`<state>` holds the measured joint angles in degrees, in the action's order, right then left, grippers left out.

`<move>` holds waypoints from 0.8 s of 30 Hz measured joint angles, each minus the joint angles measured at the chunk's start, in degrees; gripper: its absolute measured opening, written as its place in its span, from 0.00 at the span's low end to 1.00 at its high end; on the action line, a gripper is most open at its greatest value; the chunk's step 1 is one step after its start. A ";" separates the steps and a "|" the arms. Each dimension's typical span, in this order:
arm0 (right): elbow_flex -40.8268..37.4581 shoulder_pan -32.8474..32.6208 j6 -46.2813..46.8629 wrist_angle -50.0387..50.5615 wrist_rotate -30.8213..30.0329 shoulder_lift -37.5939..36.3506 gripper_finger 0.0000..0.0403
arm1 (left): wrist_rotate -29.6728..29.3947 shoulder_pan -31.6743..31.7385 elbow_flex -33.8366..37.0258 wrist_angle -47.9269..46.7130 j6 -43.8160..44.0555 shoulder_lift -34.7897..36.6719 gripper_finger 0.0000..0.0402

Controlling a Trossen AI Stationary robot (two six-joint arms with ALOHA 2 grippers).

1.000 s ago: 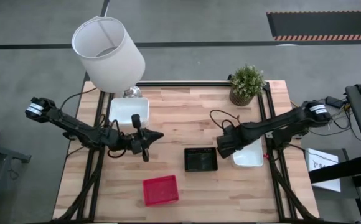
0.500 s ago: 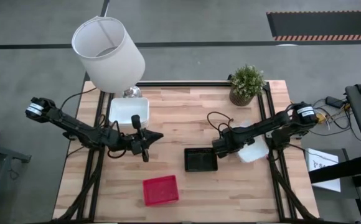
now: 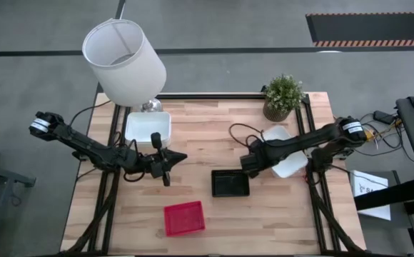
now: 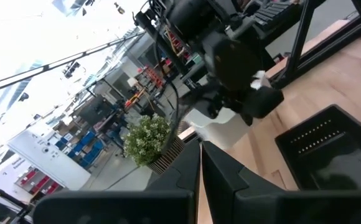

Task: Stack baskets by color
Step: Stack the white bin on top of the top white bins

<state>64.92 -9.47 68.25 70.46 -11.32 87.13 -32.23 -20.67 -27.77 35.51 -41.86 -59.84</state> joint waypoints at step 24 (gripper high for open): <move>20.84 8.34 -90.10 -41.88 3.87 15.52 0.02 | -0.02 -0.17 0.06 -0.99 13.12 7.74 0.00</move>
<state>85.76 -1.14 -21.85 28.58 -7.45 102.66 -32.25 -20.83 -27.70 34.52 -28.75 -52.10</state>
